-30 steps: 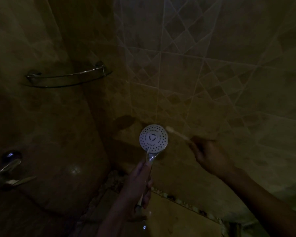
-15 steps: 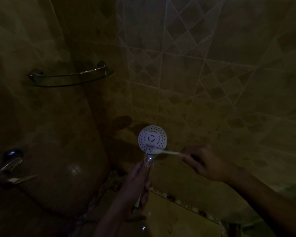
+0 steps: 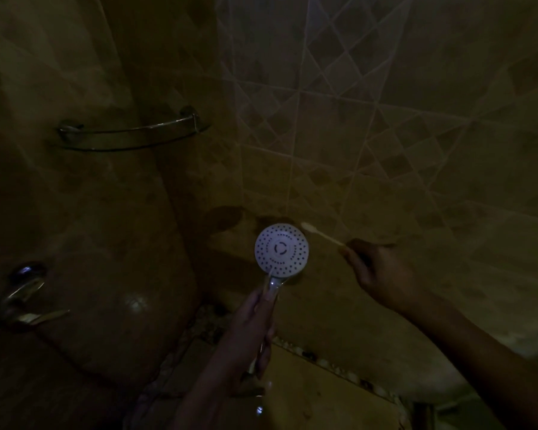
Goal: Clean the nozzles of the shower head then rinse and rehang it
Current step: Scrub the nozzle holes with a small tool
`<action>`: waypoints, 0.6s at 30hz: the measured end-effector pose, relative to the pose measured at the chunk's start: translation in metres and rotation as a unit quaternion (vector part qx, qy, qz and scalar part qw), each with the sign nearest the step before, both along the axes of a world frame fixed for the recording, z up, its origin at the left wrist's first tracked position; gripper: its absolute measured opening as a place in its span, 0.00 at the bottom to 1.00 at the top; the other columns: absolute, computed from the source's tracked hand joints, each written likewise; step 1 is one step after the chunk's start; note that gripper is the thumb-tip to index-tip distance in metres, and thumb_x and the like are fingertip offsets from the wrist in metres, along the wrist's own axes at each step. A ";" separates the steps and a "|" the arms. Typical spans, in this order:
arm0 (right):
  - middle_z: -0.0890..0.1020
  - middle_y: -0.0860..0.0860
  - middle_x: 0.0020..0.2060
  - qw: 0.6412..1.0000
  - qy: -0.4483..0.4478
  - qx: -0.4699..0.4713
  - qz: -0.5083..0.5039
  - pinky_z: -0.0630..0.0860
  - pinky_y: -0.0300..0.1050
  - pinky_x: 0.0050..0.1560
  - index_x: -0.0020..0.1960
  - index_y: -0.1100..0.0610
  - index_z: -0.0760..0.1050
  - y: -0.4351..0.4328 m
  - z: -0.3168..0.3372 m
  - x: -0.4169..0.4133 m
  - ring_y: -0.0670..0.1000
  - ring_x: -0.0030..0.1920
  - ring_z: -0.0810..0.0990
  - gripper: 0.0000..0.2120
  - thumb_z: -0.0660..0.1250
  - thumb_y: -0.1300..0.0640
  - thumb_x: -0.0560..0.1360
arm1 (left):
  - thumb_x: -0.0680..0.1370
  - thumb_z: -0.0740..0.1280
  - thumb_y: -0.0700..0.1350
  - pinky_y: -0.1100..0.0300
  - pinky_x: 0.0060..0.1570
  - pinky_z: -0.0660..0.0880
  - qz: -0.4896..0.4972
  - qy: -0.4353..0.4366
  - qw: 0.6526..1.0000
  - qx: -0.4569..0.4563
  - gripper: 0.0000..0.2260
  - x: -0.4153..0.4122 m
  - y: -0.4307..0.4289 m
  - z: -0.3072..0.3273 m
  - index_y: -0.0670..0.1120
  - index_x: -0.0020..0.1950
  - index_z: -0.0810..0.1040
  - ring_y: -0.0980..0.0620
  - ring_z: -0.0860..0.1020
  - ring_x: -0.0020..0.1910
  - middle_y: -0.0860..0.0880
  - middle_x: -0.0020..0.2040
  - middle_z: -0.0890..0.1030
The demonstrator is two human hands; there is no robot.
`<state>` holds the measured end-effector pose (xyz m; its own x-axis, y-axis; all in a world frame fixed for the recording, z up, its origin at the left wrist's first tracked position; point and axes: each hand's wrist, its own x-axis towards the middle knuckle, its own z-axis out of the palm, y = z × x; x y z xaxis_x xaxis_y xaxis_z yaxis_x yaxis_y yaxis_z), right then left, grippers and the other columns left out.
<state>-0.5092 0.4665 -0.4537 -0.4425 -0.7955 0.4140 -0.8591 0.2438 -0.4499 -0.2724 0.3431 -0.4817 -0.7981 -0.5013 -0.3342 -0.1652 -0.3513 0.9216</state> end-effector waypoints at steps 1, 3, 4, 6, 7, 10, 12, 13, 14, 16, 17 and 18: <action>0.83 0.47 0.33 1.000 -0.006 -0.008 0.003 0.77 0.47 0.31 0.46 0.54 0.82 0.000 0.001 0.000 0.42 0.29 0.79 0.19 0.57 0.45 0.81 | 0.83 0.58 0.56 0.69 0.17 0.61 0.003 -0.002 1.000 -0.005 0.14 0.000 0.000 0.000 0.46 0.57 0.73 0.53 0.64 0.15 0.50 0.28 0.71; 0.82 0.47 0.31 0.994 -0.028 0.014 0.105 0.76 0.43 0.29 0.46 0.55 0.82 0.002 0.003 0.006 0.44 0.28 0.78 0.18 0.58 0.47 0.82 | 0.83 0.57 0.55 0.69 0.18 0.61 0.005 -0.001 1.000 -0.018 0.14 0.000 0.000 -0.001 0.46 0.56 0.73 0.52 0.64 0.15 0.50 0.28 0.71; 0.80 0.47 0.29 0.985 -0.032 0.039 0.163 0.73 0.39 0.27 0.44 0.55 0.82 0.004 0.002 0.011 0.44 0.27 0.77 0.18 0.59 0.47 0.82 | 0.83 0.57 0.56 0.69 0.18 0.61 0.005 0.000 1.000 -0.025 0.14 0.000 0.001 -0.001 0.46 0.56 0.73 0.52 0.65 0.15 0.50 0.28 0.71; 0.78 0.45 0.28 0.982 -0.001 0.064 0.176 0.70 0.36 0.27 0.42 0.55 0.80 0.004 0.000 0.013 0.43 0.26 0.75 0.19 0.58 0.45 0.82 | 0.83 0.58 0.56 0.69 0.17 0.61 0.004 -0.001 0.999 -0.037 0.14 0.000 0.002 -0.001 0.48 0.53 0.74 0.52 0.65 0.15 0.49 0.28 0.71; 0.79 0.45 0.29 0.991 0.006 0.053 0.125 0.74 0.39 0.28 0.43 0.55 0.81 0.002 0.000 0.008 0.43 0.26 0.76 0.20 0.57 0.44 0.82 | 0.83 0.58 0.57 0.69 0.17 0.61 0.004 -0.001 0.999 -0.041 0.14 0.000 0.002 0.000 0.48 0.53 0.74 0.52 0.65 0.15 0.49 0.28 0.71; 0.83 0.47 0.33 1.000 -0.027 0.016 0.003 0.80 0.52 0.34 0.45 0.52 0.80 -0.003 0.003 -0.005 0.46 0.31 0.81 0.18 0.57 0.44 0.82 | 0.83 0.57 0.56 0.69 0.17 0.61 0.010 0.002 0.999 -0.038 0.14 0.000 0.002 0.000 0.46 0.55 0.73 0.51 0.64 0.15 0.49 0.29 0.71; 0.82 0.47 0.32 0.993 -0.043 0.039 0.100 0.79 0.49 0.33 0.45 0.50 0.80 -0.002 0.006 0.000 0.45 0.30 0.80 0.17 0.57 0.44 0.82 | 0.83 0.57 0.55 0.70 0.17 0.61 0.009 0.007 0.999 -0.036 0.14 0.000 0.003 -0.001 0.46 0.56 0.73 0.52 0.64 0.15 0.49 0.29 0.70; 0.80 0.46 0.30 0.984 -0.034 0.067 0.162 0.77 0.42 0.30 0.44 0.50 0.79 -0.001 0.006 0.005 0.44 0.28 0.78 0.16 0.58 0.45 0.83 | 0.83 0.57 0.55 0.70 0.17 0.61 0.007 0.009 0.999 -0.038 0.14 0.001 0.004 -0.001 0.47 0.55 0.73 0.52 0.64 0.15 0.49 0.29 0.71; 0.78 0.45 0.28 0.976 -0.014 0.088 0.201 0.72 0.36 0.28 0.42 0.50 0.78 0.000 0.005 0.010 0.45 0.27 0.76 0.16 0.59 0.45 0.83 | 0.83 0.57 0.55 0.69 0.17 0.61 0.005 0.010 0.999 -0.042 0.14 0.001 0.005 0.000 0.46 0.55 0.73 0.51 0.64 0.15 0.49 0.29 0.71; 0.77 0.44 0.27 0.984 0.009 0.080 0.162 0.69 0.35 0.28 0.41 0.48 0.77 -0.003 0.004 0.008 0.46 0.26 0.76 0.16 0.57 0.44 0.82 | 0.83 0.57 0.55 0.69 0.17 0.60 0.004 0.007 0.999 -0.051 0.14 0.000 0.005 0.001 0.46 0.54 0.73 0.51 0.64 0.15 0.49 0.29 0.70; 0.78 0.44 0.28 0.993 0.001 0.052 0.102 0.71 0.38 0.28 0.40 0.46 0.77 -0.006 0.006 0.005 0.46 0.27 0.77 0.16 0.56 0.43 0.82 | 0.83 0.57 0.55 0.69 0.17 0.60 0.008 0.004 0.999 -0.050 0.15 0.000 0.005 0.001 0.45 0.53 0.72 0.51 0.63 0.15 0.49 0.29 0.70; 0.79 0.44 0.29 0.999 -0.006 0.026 0.046 0.73 0.42 0.29 0.40 0.46 0.77 -0.009 0.007 0.001 0.45 0.27 0.77 0.17 0.56 0.42 0.81 | 0.83 0.57 0.56 0.69 0.17 0.60 0.013 0.001 0.999 -0.046 0.15 0.000 0.004 0.001 0.44 0.54 0.72 0.51 0.63 0.15 0.48 0.29 0.70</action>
<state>-0.5077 0.4571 -0.4469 -0.3713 -0.8536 0.3654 -0.8733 0.1874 -0.4498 -0.2726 0.3471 -0.4807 -0.7851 -0.5507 -0.2835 -0.1549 -0.2686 0.9507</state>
